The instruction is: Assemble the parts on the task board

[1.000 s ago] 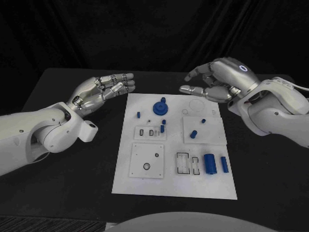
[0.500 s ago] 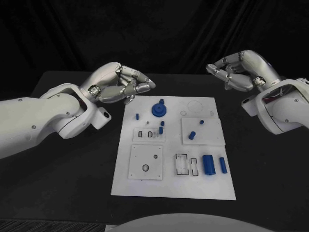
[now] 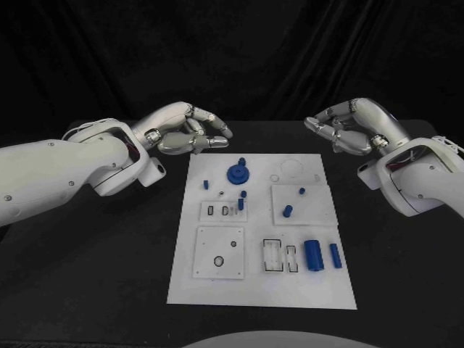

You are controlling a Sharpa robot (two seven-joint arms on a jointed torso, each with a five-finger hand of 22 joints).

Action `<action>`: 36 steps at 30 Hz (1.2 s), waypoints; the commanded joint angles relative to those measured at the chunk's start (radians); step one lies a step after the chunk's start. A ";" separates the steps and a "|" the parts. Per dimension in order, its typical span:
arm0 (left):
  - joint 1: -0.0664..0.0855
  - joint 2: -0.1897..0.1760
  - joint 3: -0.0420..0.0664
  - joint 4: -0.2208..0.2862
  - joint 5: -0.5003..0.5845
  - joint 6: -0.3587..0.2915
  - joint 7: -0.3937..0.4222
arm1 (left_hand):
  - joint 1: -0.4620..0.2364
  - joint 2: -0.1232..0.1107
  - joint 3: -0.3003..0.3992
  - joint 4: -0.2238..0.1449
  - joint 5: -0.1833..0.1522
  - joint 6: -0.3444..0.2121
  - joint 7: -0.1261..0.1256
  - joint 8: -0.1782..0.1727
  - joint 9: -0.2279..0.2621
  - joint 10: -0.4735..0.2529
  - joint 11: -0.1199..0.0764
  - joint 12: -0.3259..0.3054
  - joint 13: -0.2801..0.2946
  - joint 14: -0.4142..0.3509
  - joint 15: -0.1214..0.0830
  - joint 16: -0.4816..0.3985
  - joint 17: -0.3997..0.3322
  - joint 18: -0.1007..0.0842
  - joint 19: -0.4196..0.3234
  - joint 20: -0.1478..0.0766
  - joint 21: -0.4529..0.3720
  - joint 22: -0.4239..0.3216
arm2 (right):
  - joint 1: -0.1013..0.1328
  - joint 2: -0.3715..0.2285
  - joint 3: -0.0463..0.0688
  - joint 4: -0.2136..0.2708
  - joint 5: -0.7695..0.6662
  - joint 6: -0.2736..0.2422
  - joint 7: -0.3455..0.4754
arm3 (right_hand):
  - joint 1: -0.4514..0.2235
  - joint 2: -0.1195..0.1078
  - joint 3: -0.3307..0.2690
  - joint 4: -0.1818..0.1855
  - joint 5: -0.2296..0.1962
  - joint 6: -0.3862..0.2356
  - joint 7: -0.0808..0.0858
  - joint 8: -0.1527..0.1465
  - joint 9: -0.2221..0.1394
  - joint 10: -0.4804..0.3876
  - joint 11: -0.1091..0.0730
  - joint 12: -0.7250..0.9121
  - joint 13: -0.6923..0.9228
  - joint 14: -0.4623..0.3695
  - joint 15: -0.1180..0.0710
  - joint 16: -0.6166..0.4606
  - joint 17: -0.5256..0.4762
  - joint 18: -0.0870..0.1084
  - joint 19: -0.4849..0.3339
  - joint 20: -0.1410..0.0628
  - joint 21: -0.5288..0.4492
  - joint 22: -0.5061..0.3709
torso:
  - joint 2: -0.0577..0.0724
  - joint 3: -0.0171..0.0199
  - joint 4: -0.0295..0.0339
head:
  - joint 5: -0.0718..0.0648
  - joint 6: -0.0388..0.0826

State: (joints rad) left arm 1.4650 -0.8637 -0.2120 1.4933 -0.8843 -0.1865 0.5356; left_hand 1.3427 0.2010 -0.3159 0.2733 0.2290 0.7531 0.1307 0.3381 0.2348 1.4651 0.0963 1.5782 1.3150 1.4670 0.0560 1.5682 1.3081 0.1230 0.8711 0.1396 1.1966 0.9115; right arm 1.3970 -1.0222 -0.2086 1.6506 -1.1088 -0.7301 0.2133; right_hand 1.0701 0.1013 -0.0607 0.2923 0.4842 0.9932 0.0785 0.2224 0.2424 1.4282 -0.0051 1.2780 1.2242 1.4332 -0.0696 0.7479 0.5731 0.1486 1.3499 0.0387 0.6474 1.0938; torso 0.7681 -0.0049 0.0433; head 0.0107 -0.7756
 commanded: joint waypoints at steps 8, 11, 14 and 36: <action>0.000 0.045 0.000 -0.001 -0.120 0.155 -0.286 | 0.101 -0.011 0.068 -0.014 0.056 0.024 -0.001 0.141 0.103 0.106 -0.029 -0.007 0.256 0.104 -0.025 0.003 0.263 -0.024 0.249 -0.001 0.147 0.238 | -0.007 0.018 0.001 -0.016 -0.020 0.040 -0.016 | 0.030 0.008 -0.009 -0.002 0.010 0.001 -0.002 -0.010 0.001 0.028 0.001 0.041 0.044 0.029 -0.002 0.064 0.070 0.000 0.035 -0.002 0.064 0.033 | -0.005 0.0205 -0.0143 | 0.018 0.033; 0.000 0.055 0.000 0.008 -0.197 0.184 -0.325 | 0.088 -0.041 0.113 -0.039 -0.003 -0.153 0.010 0.372 0.328 0.106 -0.022 -0.007 0.256 0.104 -0.016 0.003 0.263 -0.034 0.296 0.004 0.177 0.308 | -0.008 0.015 0.001 -0.014 -0.020 0.042 -0.018 | 0.034 0.010 -0.009 -0.003 0.011 0.002 -0.002 -0.010 0.001 0.029 0.000 0.042 0.046 0.030 -0.002 0.067 0.073 -0.001 0.037 -0.003 0.067 0.035 | -0.006 0.0199 -0.0119 | 0.024 0.027; 0.000 0.063 0.000 0.012 -0.234 0.221 -0.343 | 0.080 -0.054 0.136 -0.048 -0.052 -0.311 0.043 0.424 0.406 0.106 0.016 -0.007 0.256 0.104 0.025 0.003 0.263 -0.024 0.095 0.017 0.091 0.220 | -0.008 0.011 0.001 -0.011 -0.020 0.039 -0.020 | 0.039 0.010 -0.009 -0.003 0.013 0.004 -0.002 -0.010 0.002 0.029 0.000 0.041 0.044 0.030 -0.002 0.067 0.072 -0.001 0.038 -0.003 0.067 0.036 | -0.007 0.0211 -0.0134 | 0.026 0.021; 0.000 0.096 0.000 0.061 -0.277 0.284 -0.558 | -0.139 -0.094 0.222 0.015 -0.047 0.028 -0.062 0.415 0.389 0.106 -0.091 -0.007 0.256 0.104 -0.096 0.003 0.263 -0.123 0.700 -0.065 0.374 0.659 | -0.014 0.000 0.001 -0.005 -0.020 0.060 -0.048 | 0.075 0.015 -0.003 -0.005 0.026 0.006 -0.003 -0.013 0.002 0.027 -0.001 0.037 0.041 0.028 -0.003 0.070 0.075 -0.001 0.041 -0.003 0.061 0.036 | -0.011 0.0256 -0.0167 | 0.026 -0.025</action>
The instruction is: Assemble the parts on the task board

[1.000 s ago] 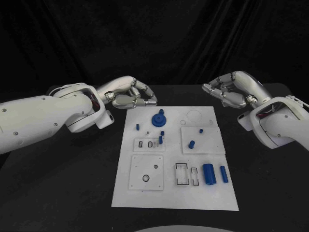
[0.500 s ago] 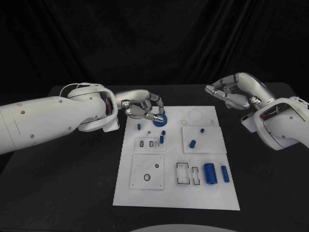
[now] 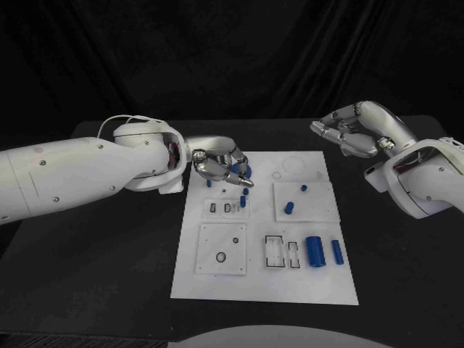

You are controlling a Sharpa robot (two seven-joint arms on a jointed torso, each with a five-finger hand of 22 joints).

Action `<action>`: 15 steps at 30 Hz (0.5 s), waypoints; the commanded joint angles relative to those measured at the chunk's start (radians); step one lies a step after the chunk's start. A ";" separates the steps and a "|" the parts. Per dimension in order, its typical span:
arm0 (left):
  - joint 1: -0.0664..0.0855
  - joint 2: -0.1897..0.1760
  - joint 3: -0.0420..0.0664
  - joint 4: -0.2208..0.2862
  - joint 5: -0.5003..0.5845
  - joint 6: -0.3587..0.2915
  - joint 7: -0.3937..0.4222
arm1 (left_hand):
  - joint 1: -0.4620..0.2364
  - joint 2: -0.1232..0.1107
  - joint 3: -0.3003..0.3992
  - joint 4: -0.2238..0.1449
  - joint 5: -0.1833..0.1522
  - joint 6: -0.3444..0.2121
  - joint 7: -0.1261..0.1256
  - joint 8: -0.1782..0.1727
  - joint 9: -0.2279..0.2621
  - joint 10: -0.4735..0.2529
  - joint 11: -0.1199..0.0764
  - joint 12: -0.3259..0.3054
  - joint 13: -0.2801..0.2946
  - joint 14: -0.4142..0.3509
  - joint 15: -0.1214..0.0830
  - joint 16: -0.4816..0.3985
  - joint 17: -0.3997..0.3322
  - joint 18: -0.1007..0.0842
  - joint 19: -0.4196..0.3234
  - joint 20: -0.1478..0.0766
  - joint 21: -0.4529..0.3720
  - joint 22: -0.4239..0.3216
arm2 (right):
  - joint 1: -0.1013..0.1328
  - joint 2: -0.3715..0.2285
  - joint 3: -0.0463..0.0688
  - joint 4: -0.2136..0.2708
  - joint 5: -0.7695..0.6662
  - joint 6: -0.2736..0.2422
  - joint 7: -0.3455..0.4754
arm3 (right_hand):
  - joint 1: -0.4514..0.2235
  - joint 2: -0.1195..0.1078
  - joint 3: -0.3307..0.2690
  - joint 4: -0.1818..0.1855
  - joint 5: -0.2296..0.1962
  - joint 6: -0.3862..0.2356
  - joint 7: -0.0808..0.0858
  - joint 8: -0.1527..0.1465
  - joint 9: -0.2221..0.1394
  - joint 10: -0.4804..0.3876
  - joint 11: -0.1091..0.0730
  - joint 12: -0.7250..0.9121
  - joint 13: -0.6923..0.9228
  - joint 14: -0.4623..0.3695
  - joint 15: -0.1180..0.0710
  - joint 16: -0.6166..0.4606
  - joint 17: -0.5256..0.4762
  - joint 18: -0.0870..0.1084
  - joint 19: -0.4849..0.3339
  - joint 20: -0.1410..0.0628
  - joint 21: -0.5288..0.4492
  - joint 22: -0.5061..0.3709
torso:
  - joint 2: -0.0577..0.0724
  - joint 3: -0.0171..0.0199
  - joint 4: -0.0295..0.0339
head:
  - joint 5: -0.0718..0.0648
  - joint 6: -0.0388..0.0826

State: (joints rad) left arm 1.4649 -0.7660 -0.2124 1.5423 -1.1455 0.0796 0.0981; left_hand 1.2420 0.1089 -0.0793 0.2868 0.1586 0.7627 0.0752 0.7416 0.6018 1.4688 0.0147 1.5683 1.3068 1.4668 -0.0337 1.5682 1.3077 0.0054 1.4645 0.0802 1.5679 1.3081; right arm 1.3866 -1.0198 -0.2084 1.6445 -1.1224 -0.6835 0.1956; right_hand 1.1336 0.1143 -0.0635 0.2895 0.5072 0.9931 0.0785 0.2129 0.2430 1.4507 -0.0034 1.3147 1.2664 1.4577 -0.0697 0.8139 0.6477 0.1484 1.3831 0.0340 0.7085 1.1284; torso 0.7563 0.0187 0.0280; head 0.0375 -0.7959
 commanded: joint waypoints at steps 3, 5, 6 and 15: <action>0.000 0.001 0.001 0.024 -0.016 0.019 -0.192 | -0.083 0.008 -0.027 0.003 0.024 0.053 -0.018 0.013 0.048 0.102 -0.020 0.003 0.264 0.104 -0.016 0.003 0.263 -0.005 0.106 -0.015 0.003 0.263 | -0.006 -0.002 0.001 0.000 -0.007 0.019 -0.035 | 0.015 0.004 0.001 -0.002 0.005 0.005 -0.003 -0.005 0.002 0.007 -0.002 0.005 0.005 0.005 -0.003 0.010 0.008 -0.001 0.010 0.001 0.006 0.005 | 0.001 0.0049 -0.0022 | 0.001 -0.009; 0.000 0.004 0.001 0.031 -0.016 0.031 -0.243 | -0.101 0.011 -0.033 0.003 0.019 0.067 -0.023 0.002 0.055 0.102 -0.025 0.003 0.264 0.104 -0.021 0.003 0.263 -0.005 0.106 -0.019 0.003 0.263 | -0.008 0.000 0.001 -0.002 -0.007 0.022 -0.038 | 0.019 0.006 0.002 -0.002 0.007 0.006 -0.003 -0.005 0.002 0.011 -0.002 0.012 0.014 0.008 -0.003 0.019 0.018 -0.003 0.013 0.001 0.014 0.010 | 0.001 0.0043 -0.0006 | -0.001 -0.013; 0.000 0.006 0.001 0.034 -0.016 0.035 -0.259 | -0.110 0.014 -0.036 0.001 0.019 0.085 -0.028 -0.024 0.052 0.102 -0.030 0.003 0.264 0.104 -0.025 0.003 0.263 -0.005 0.106 -0.025 0.003 0.263 | -0.009 0.001 0.001 -0.002 -0.007 0.023 -0.039 | 0.020 0.006 0.002 -0.002 0.007 0.006 -0.003 -0.005 0.002 0.012 -0.003 0.013 0.015 0.008 -0.003 0.021 0.020 -0.003 0.013 0.001 0.016 0.010 | 0.001 0.0050 -0.0011 | -0.001 -0.014; 0.000 0.015 0.001 0.052 -0.016 0.044 -0.308 | -0.098 0.009 -0.017 -0.012 0.033 0.165 0.031 -0.493 -0.220 0.102 0.016 0.003 0.264 0.104 0.010 0.003 0.263 -0.005 0.106 0.005 0.003 0.263 | -0.015 0.002 0.001 -0.004 -0.007 0.026 -0.050 | 0.033 0.007 0.003 -0.002 0.016 0.006 -0.003 -0.007 0.002 0.016 -0.003 0.020 0.023 0.012 -0.004 0.034 0.033 -0.004 0.019 0.000 0.026 0.017 | -0.001 0.0071 0.0025 | -0.011 -0.034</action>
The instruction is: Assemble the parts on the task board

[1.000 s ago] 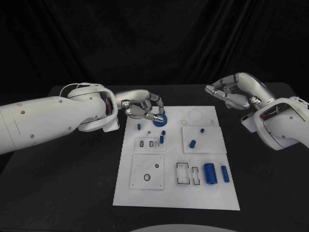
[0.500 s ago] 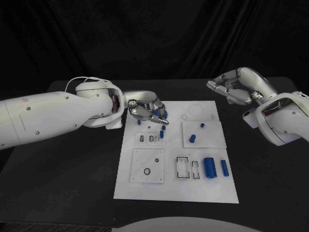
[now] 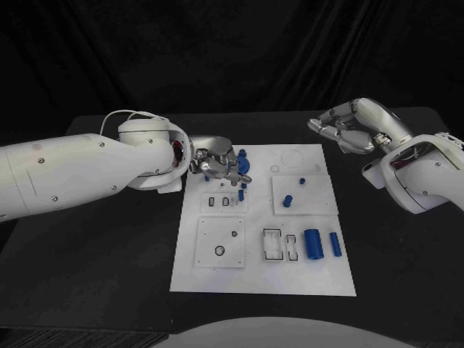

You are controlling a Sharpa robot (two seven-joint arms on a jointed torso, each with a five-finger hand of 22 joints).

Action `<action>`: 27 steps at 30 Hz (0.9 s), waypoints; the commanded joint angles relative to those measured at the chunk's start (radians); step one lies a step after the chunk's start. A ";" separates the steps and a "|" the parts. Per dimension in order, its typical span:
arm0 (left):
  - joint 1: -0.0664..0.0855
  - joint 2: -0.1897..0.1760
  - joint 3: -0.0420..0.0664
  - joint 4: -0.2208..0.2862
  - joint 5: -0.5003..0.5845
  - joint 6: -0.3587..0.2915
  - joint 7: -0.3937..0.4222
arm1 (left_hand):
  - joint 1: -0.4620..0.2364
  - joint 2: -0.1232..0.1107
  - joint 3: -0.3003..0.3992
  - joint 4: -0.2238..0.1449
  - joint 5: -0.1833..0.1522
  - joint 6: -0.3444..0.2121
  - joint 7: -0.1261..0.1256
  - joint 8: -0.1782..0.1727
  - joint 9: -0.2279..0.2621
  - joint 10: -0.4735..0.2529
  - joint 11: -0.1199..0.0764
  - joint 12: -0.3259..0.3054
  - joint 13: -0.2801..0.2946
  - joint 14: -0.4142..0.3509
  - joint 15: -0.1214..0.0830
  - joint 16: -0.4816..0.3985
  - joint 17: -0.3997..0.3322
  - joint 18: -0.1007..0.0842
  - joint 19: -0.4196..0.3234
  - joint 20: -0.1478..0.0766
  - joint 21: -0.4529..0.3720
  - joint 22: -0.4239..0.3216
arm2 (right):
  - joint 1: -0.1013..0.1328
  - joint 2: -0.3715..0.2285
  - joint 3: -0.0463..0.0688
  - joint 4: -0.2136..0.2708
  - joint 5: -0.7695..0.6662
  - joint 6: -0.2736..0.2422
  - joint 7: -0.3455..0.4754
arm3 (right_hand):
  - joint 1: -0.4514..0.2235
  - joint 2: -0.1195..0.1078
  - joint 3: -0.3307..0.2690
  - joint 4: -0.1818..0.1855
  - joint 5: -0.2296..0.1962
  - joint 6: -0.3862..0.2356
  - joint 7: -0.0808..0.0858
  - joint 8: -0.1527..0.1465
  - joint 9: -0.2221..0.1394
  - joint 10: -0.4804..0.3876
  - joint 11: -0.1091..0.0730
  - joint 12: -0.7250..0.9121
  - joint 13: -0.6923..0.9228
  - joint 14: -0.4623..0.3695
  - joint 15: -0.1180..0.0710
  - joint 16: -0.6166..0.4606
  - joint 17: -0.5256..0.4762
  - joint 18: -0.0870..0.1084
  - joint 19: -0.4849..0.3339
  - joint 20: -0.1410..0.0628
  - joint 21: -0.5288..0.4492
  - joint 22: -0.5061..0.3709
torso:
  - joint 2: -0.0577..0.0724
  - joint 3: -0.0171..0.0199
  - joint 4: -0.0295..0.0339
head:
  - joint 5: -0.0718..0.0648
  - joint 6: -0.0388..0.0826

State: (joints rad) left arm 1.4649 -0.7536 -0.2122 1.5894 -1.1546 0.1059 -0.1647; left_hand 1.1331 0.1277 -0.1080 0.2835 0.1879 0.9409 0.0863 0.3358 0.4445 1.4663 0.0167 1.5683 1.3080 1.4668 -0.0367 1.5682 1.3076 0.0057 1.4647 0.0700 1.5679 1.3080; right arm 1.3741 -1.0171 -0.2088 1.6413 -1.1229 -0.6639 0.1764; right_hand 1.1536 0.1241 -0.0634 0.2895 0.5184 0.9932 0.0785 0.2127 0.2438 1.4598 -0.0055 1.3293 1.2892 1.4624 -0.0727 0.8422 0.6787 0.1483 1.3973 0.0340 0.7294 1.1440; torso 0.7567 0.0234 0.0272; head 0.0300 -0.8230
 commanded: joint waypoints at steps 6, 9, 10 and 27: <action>0.001 0.004 0.001 0.005 -0.007 0.012 -0.022 | 0.050 -0.025 0.029 -0.045 -0.029 -0.277 0.029 -0.269 -0.218 0.104 0.014 0.002 0.263 0.104 0.017 0.003 0.263 -0.006 0.106 0.023 0.003 0.263 | -0.004 0.002 0.001 -0.002 -0.006 0.005 -0.034 | 0.023 -0.003 0.005 -0.003 0.013 0.005 -0.003 -0.009 0.000 0.010 -0.001 0.011 0.007 0.009 -0.001 0.014 0.010 -0.006 0.008 0.000 0.012 0.007 | -0.004 0.0082 0.0002 | -0.002 -0.015; 0.001 0.004 0.001 0.005 -0.007 0.017 -0.022 | 0.040 -0.028 0.026 -0.041 -0.029 -0.165 0.054 -0.254 -0.200 0.104 0.032 0.002 0.263 0.104 0.028 0.003 0.263 -0.006 0.106 0.030 0.003 0.263 | -0.005 0.003 0.001 -0.003 -0.006 0.005 -0.034 | 0.024 -0.003 0.005 -0.003 0.014 0.005 -0.002 -0.010 0.000 0.011 -0.001 0.013 0.009 0.010 -0.001 0.018 0.015 -0.006 0.009 -0.001 0.015 0.008 | -0.004 0.0065 0.0008 | -0.002 -0.018; 0.001 0.004 0.001 0.005 -0.007 0.018 -0.024 | 0.038 -0.028 0.025 -0.040 -0.029 -0.147 0.057 -0.247 -0.200 0.104 0.037 0.002 0.263 0.104 0.033 0.003 0.263 -0.006 0.106 0.033 0.003 0.263 | -0.005 0.003 0.001 -0.003 -0.006 0.005 -0.034 | 0.025 -0.004 0.005 -0.003 0.015 0.005 -0.002 -0.010 0.000 0.012 -0.001 0.015 0.011 0.011 -0.001 0.022 0.019 -0.007 0.010 -0.001 0.018 0.010 | -0.004 0.0054 0.0017 | -0.003 -0.019; 0.009 0.009 0.001 0.008 -0.007 0.130 -0.155 | -0.018 -0.017 0.014 -0.006 -0.003 0.052 -0.025 0.066 0.164 0.104 -0.019 0.002 0.263 0.104 -0.011 0.003 0.263 0.000 0.090 -0.003 -0.011 0.251 | -0.005 0.003 0.001 -0.003 -0.006 0.001 -0.046 | 0.032 -0.006 -0.002 0.000 0.020 0.011 -0.004 -0.012 0.001 0.030 -0.002 0.053 0.055 0.029 -0.003 0.109 0.112 -0.021 0.034 -0.003 0.111 0.064 | -0.004 0.0022 0.0020 | -0.005 -0.030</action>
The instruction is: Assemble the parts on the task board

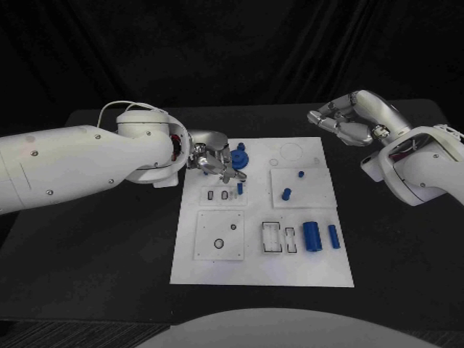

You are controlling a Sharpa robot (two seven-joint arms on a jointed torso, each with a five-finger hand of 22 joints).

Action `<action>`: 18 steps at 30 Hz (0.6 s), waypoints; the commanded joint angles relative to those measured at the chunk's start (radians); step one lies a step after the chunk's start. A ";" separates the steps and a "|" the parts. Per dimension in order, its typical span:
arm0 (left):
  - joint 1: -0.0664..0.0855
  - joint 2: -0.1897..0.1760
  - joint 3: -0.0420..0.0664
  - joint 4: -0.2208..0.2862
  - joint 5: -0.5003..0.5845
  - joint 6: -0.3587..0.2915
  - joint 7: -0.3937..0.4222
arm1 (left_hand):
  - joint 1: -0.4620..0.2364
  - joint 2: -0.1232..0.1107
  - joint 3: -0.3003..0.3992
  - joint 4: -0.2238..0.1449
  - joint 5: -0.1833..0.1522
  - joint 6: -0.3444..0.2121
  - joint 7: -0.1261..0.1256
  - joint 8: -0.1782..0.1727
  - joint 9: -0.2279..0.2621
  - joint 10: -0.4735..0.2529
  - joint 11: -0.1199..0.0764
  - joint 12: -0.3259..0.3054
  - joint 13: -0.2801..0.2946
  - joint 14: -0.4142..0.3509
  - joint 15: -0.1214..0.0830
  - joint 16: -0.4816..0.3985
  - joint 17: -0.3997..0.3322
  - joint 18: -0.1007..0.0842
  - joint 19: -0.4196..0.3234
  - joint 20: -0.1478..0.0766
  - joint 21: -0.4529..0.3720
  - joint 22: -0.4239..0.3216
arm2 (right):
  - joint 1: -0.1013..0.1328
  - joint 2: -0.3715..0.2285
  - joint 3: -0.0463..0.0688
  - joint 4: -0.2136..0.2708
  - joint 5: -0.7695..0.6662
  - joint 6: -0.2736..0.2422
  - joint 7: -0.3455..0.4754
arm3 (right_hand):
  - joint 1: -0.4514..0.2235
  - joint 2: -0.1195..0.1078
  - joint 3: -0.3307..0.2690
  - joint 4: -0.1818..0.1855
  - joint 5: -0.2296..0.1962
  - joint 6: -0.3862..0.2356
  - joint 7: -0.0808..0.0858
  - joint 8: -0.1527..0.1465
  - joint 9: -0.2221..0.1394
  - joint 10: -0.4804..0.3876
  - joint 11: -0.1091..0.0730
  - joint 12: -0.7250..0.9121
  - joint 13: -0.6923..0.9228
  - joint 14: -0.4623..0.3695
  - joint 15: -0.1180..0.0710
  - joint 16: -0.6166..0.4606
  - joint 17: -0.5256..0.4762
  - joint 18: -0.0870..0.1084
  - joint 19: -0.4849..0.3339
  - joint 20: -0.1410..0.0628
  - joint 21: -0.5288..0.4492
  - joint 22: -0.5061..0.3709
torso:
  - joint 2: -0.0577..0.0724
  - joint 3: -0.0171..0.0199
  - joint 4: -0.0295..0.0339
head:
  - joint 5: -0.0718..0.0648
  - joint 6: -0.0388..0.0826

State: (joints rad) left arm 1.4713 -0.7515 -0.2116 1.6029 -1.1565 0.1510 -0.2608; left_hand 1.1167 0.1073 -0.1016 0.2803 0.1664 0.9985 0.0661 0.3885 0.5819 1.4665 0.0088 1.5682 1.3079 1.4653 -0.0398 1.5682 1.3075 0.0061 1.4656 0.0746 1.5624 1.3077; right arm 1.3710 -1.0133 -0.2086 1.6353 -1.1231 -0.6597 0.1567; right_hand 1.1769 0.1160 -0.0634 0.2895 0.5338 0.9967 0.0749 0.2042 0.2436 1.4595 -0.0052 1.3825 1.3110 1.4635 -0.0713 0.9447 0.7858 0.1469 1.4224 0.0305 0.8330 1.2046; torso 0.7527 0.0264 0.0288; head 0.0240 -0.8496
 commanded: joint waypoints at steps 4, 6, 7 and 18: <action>0.004 0.026 0.001 -0.023 -0.005 0.099 -0.074 | -0.002 0.003 0.014 -0.005 0.034 0.005 -0.013 0.030 0.062 0.104 -0.018 0.003 0.263 0.106 -0.014 0.003 0.263 -0.002 0.094 -0.013 -0.002 0.254 | -0.002 -0.004 0.001 0.007 -0.006 -0.006 -0.030 | 0.009 0.002 -0.003 0.000 0.005 0.009 0.000 -0.003 0.001 0.032 -0.003 0.003 0.037 0.029 -0.005 0.020 0.019 -0.022 0.012 0.000 0.020 0.011 | 0.000 -0.0009 0.0021 | -0.002 -0.008; 0.004 0.040 0.001 -0.035 -0.005 0.102 -0.080 | -0.004 0.001 0.016 -0.006 0.024 0.012 -0.018 0.040 0.083 0.104 -0.022 0.003 0.263 0.106 -0.018 0.003 0.263 -0.002 0.094 -0.017 -0.001 0.254 | -0.002 -0.005 0.001 0.007 -0.006 -0.006 -0.032 | 0.009 0.001 -0.004 0.000 0.005 0.009 0.000 -0.004 0.001 0.032 -0.003 0.003 0.037 0.030 -0.005 0.024 0.023 -0.023 0.012 -0.001 0.024 0.013 | -0.001 0.0002 0.0014 | -0.003 -0.010; 0.004 0.048 0.001 -0.042 -0.005 0.105 -0.083 | -0.006 -0.001 0.016 -0.007 0.017 0.014 -0.020 0.046 0.097 0.104 -0.025 0.003 0.263 0.106 -0.020 0.003 0.263 -0.002 0.094 -0.020 -0.002 0.254 | -0.002 -0.005 0.001 0.007 -0.006 -0.007 -0.033 | 0.009 0.001 -0.004 0.000 0.005 0.009 0.000 -0.004 0.001 0.032 -0.003 0.003 0.037 0.030 -0.005 0.024 0.023 -0.023 0.012 -0.001 0.024 0.013 | 0.000 0.0011 -0.0001 | -0.002 -0.012; 0.003 0.112 0.001 -0.090 -0.005 0.114 -0.098 | -0.026 0.002 0.017 -0.004 -0.008 0.018 -0.028 0.056 0.145 0.104 -0.033 0.003 0.263 0.106 -0.029 0.003 0.263 0.000 0.090 -0.029 -0.006 0.251 | -0.002 -0.004 0.001 0.009 -0.006 -0.008 -0.035 | 0.013 0.001 -0.005 -0.001 0.009 0.010 -0.001 -0.005 0.001 0.033 -0.003 0.007 0.041 0.033 -0.006 0.048 0.047 -0.026 0.018 -0.001 0.048 0.029 | 0.001 0.0003 0.0011 | -0.002 -0.020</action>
State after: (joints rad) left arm 1.4727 -0.6425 -0.2119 1.5149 -1.1569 0.2450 -0.3488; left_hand 1.1022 0.1086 -0.0903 0.2745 0.1625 1.0166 0.0408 0.4452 0.7257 1.4646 -0.0179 1.5682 1.3079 1.4651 -0.0644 1.5682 1.3074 0.0060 1.4676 0.0513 1.5624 1.3076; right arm 1.3710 -1.0166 -0.2086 1.6412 -1.1233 -0.6604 0.1434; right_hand 1.1769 0.1159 -0.0634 0.2895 0.5382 1.0001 0.0716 0.2042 0.2435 1.4594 -0.0051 1.3837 1.3098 1.4635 -0.0712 0.9879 0.8309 0.1317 1.4330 0.0269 0.8741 1.2318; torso 0.7531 0.0280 0.0280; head 0.0238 -0.8685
